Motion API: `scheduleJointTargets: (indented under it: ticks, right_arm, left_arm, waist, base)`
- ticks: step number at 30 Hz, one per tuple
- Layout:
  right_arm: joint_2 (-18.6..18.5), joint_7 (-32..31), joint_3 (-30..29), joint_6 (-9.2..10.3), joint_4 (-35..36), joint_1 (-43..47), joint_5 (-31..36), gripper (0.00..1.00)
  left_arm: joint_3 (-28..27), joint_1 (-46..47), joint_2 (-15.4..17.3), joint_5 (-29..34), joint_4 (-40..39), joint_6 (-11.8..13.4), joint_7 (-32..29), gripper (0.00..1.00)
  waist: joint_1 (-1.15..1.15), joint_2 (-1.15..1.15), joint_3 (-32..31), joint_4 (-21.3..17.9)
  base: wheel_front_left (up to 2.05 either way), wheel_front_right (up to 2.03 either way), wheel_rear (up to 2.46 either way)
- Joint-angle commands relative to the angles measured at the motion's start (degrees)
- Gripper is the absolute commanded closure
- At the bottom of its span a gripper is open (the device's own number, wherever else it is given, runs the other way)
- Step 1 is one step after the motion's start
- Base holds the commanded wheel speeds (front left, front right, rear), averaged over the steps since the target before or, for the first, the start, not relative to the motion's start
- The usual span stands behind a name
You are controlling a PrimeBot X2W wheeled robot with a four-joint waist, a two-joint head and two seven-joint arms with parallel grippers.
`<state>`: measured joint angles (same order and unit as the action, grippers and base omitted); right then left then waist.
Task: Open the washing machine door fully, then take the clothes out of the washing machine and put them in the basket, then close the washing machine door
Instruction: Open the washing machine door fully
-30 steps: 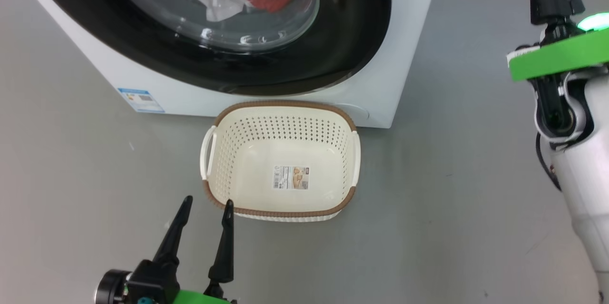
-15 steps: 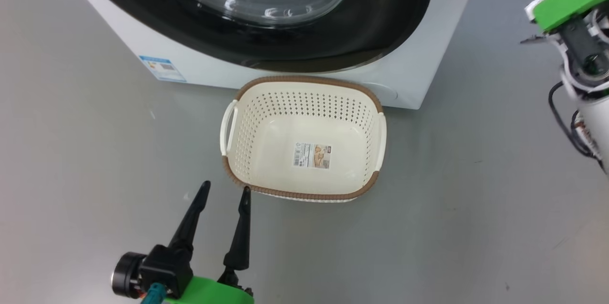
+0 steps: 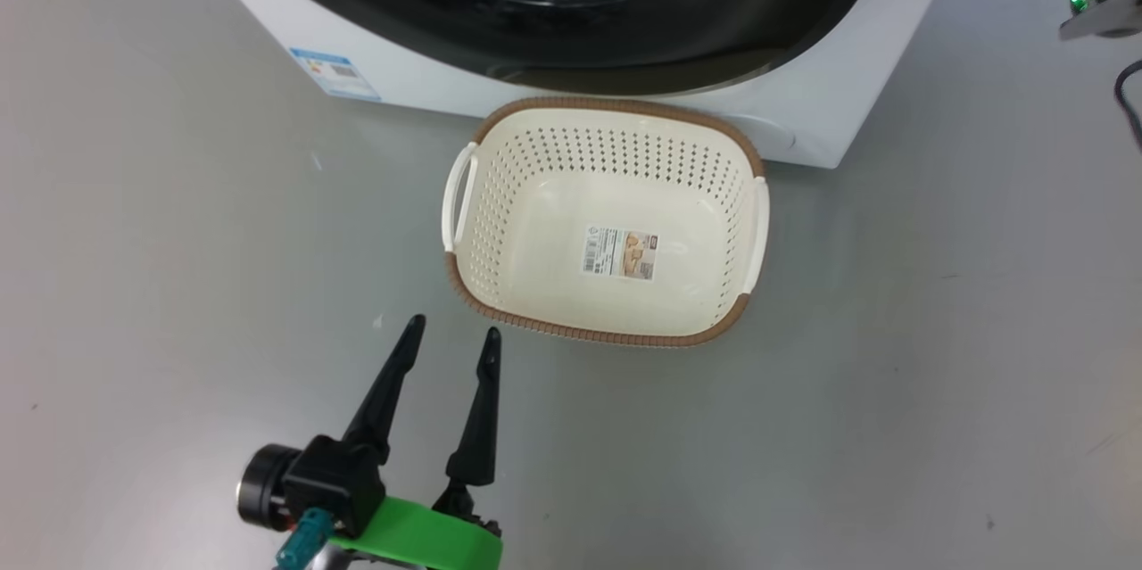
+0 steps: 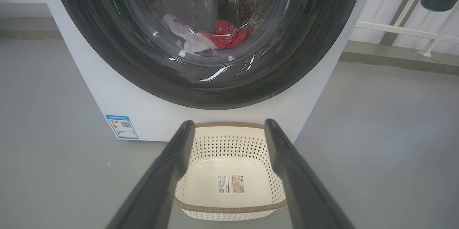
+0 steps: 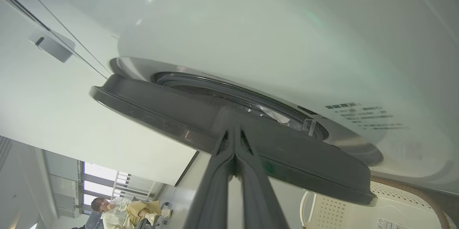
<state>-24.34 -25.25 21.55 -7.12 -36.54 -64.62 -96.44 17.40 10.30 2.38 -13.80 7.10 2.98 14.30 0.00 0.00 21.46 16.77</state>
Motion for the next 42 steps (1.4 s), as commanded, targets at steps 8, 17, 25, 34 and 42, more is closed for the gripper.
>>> scheduleJointTargets:
  ticks: [8, 17, 25, 34, 42]
  right_arm:
    - [0.04, -7.39, -1.61, -0.36, -3.32, -5.16, -2.18, 1.0]
    - [0.16, -10.03, -1.64, -0.36, -6.14, -6.86, -0.79, 1.0]
    - [0.78, -11.17, -2.17, -0.36, -6.58, -6.86, -0.19, 1.0]
    - [2.41, -13.88, -2.0, -0.36, -3.35, -2.2, 0.3, 1.0]
    - [3.66, -15.05, -1.8, -0.36, -0.38, 2.63, 1.17, 1.0]
  left_arm:
    - [0.77, 2.79, 0.5, -1.49, -2.03, 0.87, 0.7, 0.0]
    - [2.74, 3.15, 0.5, -2.57, -2.51, 1.63, 0.7, 0.0]
    - [3.77, 3.15, 0.5, -2.8, -2.62, 1.81, 0.7, 0.0]
    - [3.71, 2.41, 0.5, -2.49, -2.29, 1.77, 0.7, 0.0]
    - [3.1, 1.23, 0.5, -2.21, -2.01, 1.56, 0.7, 0.0]
  waist:
    - [0.0, 0.0, 3.5, 2.82]
    - [0.0, 0.0, 4.38, 4.58]
    - [0.0, 0.0, 4.28, 5.16]
    - [0.0, 0.0, 1.41, 4.47]
    - [0.0, 0.0, -1.02, 4.41]
  base:
    - [0.0, 0.0, 0.0]
    - [0.0, 0.0, 0.0]
    - [0.0, 0.0, 0.0]
    - [0.0, 0.0, 0.0]
    - [0.0, 0.0, 0.0]
